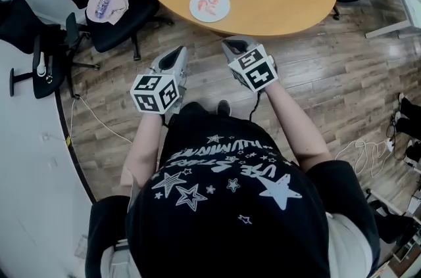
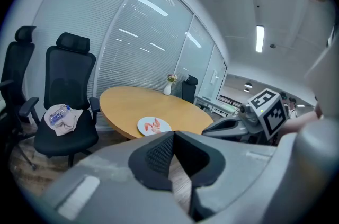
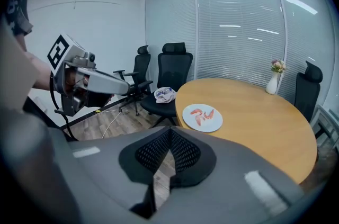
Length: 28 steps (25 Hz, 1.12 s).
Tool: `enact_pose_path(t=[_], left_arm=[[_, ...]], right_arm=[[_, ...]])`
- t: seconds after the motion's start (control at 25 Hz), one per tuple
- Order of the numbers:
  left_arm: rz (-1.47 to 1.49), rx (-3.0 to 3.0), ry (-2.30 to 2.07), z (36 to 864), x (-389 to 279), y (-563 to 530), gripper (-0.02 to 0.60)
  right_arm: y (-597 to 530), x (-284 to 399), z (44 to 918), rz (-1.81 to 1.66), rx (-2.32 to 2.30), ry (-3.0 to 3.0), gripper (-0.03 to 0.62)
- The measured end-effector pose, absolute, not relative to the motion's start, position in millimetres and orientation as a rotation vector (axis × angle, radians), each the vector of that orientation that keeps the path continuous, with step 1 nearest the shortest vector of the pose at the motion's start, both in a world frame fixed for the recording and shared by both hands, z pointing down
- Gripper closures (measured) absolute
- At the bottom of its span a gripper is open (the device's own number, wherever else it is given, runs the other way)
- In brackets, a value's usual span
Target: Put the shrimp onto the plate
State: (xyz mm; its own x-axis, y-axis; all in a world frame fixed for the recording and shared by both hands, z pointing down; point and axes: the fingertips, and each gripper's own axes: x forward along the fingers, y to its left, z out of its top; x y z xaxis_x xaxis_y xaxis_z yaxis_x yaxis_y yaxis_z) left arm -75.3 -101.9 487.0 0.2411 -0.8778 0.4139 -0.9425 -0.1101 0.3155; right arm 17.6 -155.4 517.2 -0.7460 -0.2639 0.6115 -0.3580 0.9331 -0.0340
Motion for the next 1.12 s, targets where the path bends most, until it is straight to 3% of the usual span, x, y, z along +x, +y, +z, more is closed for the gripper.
enact_pose_path(t=[1.12], left_arm=[[0.135,2.184,-1.429,467.7,-102.5,-37.0,0.580]], right_arm=[[-80.8,19.4,487.7,0.260,0.835,-2.376,0.592]])
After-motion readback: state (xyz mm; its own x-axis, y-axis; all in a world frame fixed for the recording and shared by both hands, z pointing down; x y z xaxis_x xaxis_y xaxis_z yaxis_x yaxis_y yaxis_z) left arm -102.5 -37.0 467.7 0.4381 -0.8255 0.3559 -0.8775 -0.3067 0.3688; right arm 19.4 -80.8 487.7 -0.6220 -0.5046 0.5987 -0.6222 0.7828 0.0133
